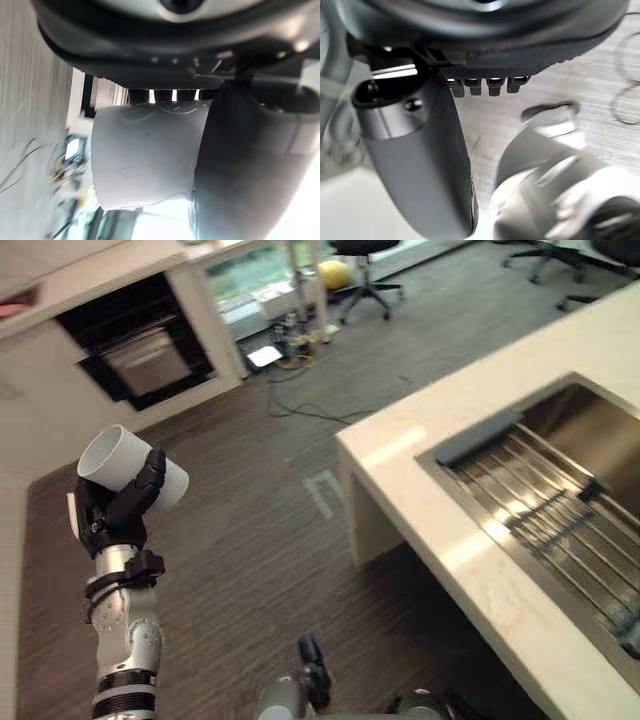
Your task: Walk over to the sink, pick up the cup, carry it to the dishwasher, place the cup inside the dishwasher, then close the dishwasher door
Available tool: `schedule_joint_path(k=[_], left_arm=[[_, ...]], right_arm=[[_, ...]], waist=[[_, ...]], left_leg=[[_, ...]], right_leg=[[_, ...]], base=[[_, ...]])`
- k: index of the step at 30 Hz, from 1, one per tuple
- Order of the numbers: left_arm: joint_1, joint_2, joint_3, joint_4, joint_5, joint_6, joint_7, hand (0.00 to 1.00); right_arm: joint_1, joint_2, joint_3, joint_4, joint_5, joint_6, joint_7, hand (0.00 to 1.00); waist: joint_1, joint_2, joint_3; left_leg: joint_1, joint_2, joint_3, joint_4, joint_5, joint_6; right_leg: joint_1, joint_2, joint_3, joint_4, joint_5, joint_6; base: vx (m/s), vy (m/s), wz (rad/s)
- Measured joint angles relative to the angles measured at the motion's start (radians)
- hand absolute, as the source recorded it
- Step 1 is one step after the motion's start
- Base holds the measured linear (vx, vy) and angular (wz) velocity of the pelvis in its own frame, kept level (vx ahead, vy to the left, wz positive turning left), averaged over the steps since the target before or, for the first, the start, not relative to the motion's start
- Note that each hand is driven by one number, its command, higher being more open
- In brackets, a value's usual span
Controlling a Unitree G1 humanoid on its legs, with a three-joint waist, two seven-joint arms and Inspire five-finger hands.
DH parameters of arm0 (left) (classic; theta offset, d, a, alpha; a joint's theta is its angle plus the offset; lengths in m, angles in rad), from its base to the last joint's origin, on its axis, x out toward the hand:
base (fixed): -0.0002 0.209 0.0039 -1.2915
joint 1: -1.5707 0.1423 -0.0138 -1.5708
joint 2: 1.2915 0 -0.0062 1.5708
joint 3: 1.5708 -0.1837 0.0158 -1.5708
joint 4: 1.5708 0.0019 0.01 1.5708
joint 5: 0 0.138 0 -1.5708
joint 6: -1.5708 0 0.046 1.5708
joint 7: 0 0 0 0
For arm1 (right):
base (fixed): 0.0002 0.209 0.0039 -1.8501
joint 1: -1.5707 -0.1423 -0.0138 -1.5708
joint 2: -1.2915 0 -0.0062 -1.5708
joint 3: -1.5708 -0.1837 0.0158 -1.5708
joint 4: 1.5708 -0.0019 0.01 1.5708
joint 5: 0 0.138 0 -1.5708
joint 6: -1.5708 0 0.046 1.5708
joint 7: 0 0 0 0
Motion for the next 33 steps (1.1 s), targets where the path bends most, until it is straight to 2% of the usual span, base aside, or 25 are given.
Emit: schedule_joint_path(k=[1,2,3,4,6,7,8,9,10,12,14,15,16,18,19,20,22,23,25,29,31,33], left_arm=[[0.003,0.000,-0.005,-0.018,0.003,0.005,-0.001,0.00],[0.003,0.000,-0.011,-0.053,0.010,0.007,-0.004,0.00],[0.000,0.000,-0.011,-0.075,0.013,0.007,-0.004,0.00],[-0.001,0.002,-0.012,-0.108,0.024,0.007,0.003,0.00],[0.005,0.003,-0.012,-0.152,0.033,0.013,0.013,0.00],[0.010,0.003,-0.017,-0.190,0.051,0.023,0.025,0.00],[0.010,0.004,-0.032,-0.229,0.068,0.032,0.031,0.00],[0.009,0.006,-0.043,-0.241,0.070,0.033,0.027,0.00],[0.020,0.004,-0.076,-0.257,0.071,0.042,0.026,0.00],[0.050,0.004,-0.108,-0.276,0.092,0.078,0.026,0.00],[0.076,0.003,-0.149,-0.279,0.113,0.098,0.019,0.00],[0.087,-0.003,-0.194,-0.278,0.112,0.099,-0.008,0.00],[0.086,-0.020,-0.225,-0.269,0.112,0.099,-0.041,0.00],[0.083,-0.037,-0.274,-0.218,0.112,0.099,-0.089,0.00],[0.085,-0.035,-0.294,-0.181,0.111,0.099,-0.103,0.00],[0.087,-0.035,-0.300,-0.166,0.110,0.100,-0.103,0.00],[0.105,-0.037,-0.307,-0.141,0.110,0.100,-0.103,0.00],[0.111,-0.037,-0.322,-0.138,0.110,0.099,-0.100,0.00],[0.118,-0.040,-0.368,-0.143,0.116,0.097,-0.099,0.00],[0.106,-0.042,-0.445,-0.147,0.168,0.124,-0.098,0.00],[0.106,-0.045,-0.447,-0.146,0.171,0.133,-0.099,0.00],[0.104,-0.046,-0.446,-0.145,0.171,0.133,-0.099,0.00]], right_arm=[[0.004,-0.017,0.011,-0.006,0.015,-0.005,-0.004,1.00],[0.007,-0.039,0.011,0.001,0.033,-0.006,-0.008,1.00],[0.005,-0.047,0.007,0.004,0.036,-0.007,-0.012,1.00],[-0.002,-0.052,-0.007,0.013,0.036,-0.009,-0.012,1.00],[-0.002,-0.037,-0.007,0.022,0.034,-0.014,-0.006,1.00],[-0.003,-0.029,-0.007,0.023,0.033,-0.013,0.003,1.00],[-0.003,-0.019,-0.007,0.022,0.033,-0.009,0.005,1.00],[-0.010,-0.010,-0.008,0.022,0.032,-0.009,-0.003,1.00],[-0.009,-0.013,-0.008,0.022,0.033,-0.006,-0.001,1.00],[-0.019,-0.015,-0.008,0.017,0.032,0.003,-0.002,1.00],[-0.024,0.008,-0.028,0.002,0.033,0.011,0.001,1.00],[-0.018,0.022,-0.056,-0.023,0.032,0.001,0.006,1.00],[-0.016,0.039,-0.050,-0.030,0.020,-0.007,0.009,1.00],[-0.006,0.059,-0.021,-0.030,0.015,-0.007,0.006,1.00],[-0.007,0.065,0.002,-0.028,0.016,-0.006,0.007,1.00],[-0.012,0.067,0.012,-0.027,0.016,-0.005,0.007,1.00],[-0.047,0.077,0.016,-0.017,0.015,-0.010,0.020,1.00],[-0.070,0.077,0.013,-0.006,0.014,-0.023,0.038,1.00],[-0.122,0.064,0.018,0.001,-0.003,-0.015,0.026,1.00],[-0.178,0.042,0.059,-0.004,0.000,0.053,0.000,1.00],[-0.175,0.037,0.079,-0.003,0.002,0.067,0.001,1.00],[-0.157,0.039,0.087,-0.002,0.009,0.077,0.002,1.00]], waist=[[-0.012,-0.006,-0.001],[-0.012,0.016,-0.017],[-0.012,0.019,-0.018],[-0.009,0.014,-0.018],[-0.004,0.011,-0.023],[0.003,0.014,-0.031],[0.000,0.023,-0.038],[-0.003,0.020,-0.035],[0.002,0.017,-0.034],[0.012,0.012,-0.031],[0.005,0.009,-0.040],[-0.014,0.020,-0.050],[-0.037,0.015,-0.053],[-0.039,0.002,-0.057],[-0.038,-0.015,-0.060],[-0.038,-0.020,-0.062],[-0.033,-0.049,-0.070],[-0.030,-0.066,-0.071],[-0.010,-0.060,-0.087],[-0.020,-0.059,-0.090],[-0.039,-0.059,-0.089],[-0.043,-0.059,-0.090]], left_leg=[[0.053,0.053,0.069,0.045,0.001,-0.010],[0.097,0.102,0.097,0.053,0.024,-0.034],[0.094,0.101,0.096,0.060,0.028,-0.048],[0.082,0.079,0.129,0.078,0.024,-0.045],[0.083,0.045,0.122,0.055,0.001,-0.066],[0.080,0.028,0.115,0.015,-0.029,-0.108],[0.082,0.004,0.092,-0.041,-0.056,-0.134],[0.083,-0.019,0.076,-0.061,-0.050,-0.128],[0.097,-0.055,0.055,-0.113,-0.035,-0.118],[0.128,-0.097,0.041,-0.169,-0.026,-0.109],[0.138,-0.139,-0.010,-0.217,-0.022,-0.093],[0.128,-0.142,-0.084,-0.232,-0.023,-0.072],[0.109,-0.145,-0.169,-0.240,-0.021,-0.057],[0.104,-0.161,-0.269,-0.253,-0.008,-0.054],[0.106,-0.176,-0.318,-0.256,0.002,-0.056],[0.107,-0.185,-0.340,-0.255,0.003,-0.058],[0.119,-0.215,-0.385,-0.260,0.008,-0.071],[0.144,-0.235,-0.402,-0.286,0.019,-0.090],[0.175,-0.222,-0.396,-0.350,0.047,-0.122],[0.189,-0.174,-0.373,-0.371,0.053,-0.140],[0.195,-0.165,-0.363,-0.371,0.048,-0.147],[0.206,-0.159,-0.341,-0.371,0.042,-0.155]], right_leg=[[0.025,-0.047,-0.054,0.017,0.003,0.006],[0.041,-0.085,-0.101,0.041,0.003,0.014],[0.046,-0.104,-0.123,0.048,0.003,0.033],[0.075,-0.124,-0.159,0.034,0.020,0.069],[0.123,-0.134,-0.212,-0.001,0.053,0.103],[0.142,-0.127,-0.247,-0.012,0.067,0.117],[0.155,-0.121,-0.282,-0.014,0.078,0.131],[0.170,-0.129,-0.298,-0.020,0.087,0.134],[0.186,-0.129,-0.310,-0.039,0.122,0.120],[0.207,-0.126,-0.276,-0.059,0.174,0.090],[0.181,-0.138,-0.146,-0.009,0.229,0.003],[0.123,-0.119,0.032,0.055,0.214,-0.043],[0.084,-0.033,0.212,0.033,0.119,-0.009],[0.035,0.066,0.375,-0.020,0.071,0.019],[0.007,0.087,0.422,-0.061,0.070,0.022],[-0.007,0.095,0.429,-0.081,0.071,0.023],[-0.058,0.095,0.445,-0.176,0.148,0.032],[-0.071,0.082,0.459,-0.183,0.185,0.076],[-0.053,0.110,0.473,-0.236,0.189,0.085],[-0.019,0.178,0.486,-0.333,0.236,0.061],[-0.002,0.194,0.496,-0.371,0.253,0.059],[0.015,0.204,0.514,-0.401,0.269,0.060]], base=[[0.01,0.138,1.66],[0.01,0.177,1.50],[0.02,0.238,1.21],[0.06,0.246,1.03],[0.08,0.243,0.89],[0.07,0.249,0.84],[0.05,0.291,0.90],[0.01,0.235,0.87],[0.00,0.275,0.60],[0.02,0.243,0.45],[0.07,0.168,0.83],[0.13,0.090,1.72],[0.13,0.051,1.93],[0.16,-0.002,1.85],[0.17,-0.024,1.57],[0.16,-0.048,1.31],[0.15,-0.071,0.80],[0.12,-0.090,0.35],[0.09,-0.117,-0.07],[0.05,-0.127,-0.29],[0.08,-0.065,-0.27],[0.08,-0.024,-0.31]])
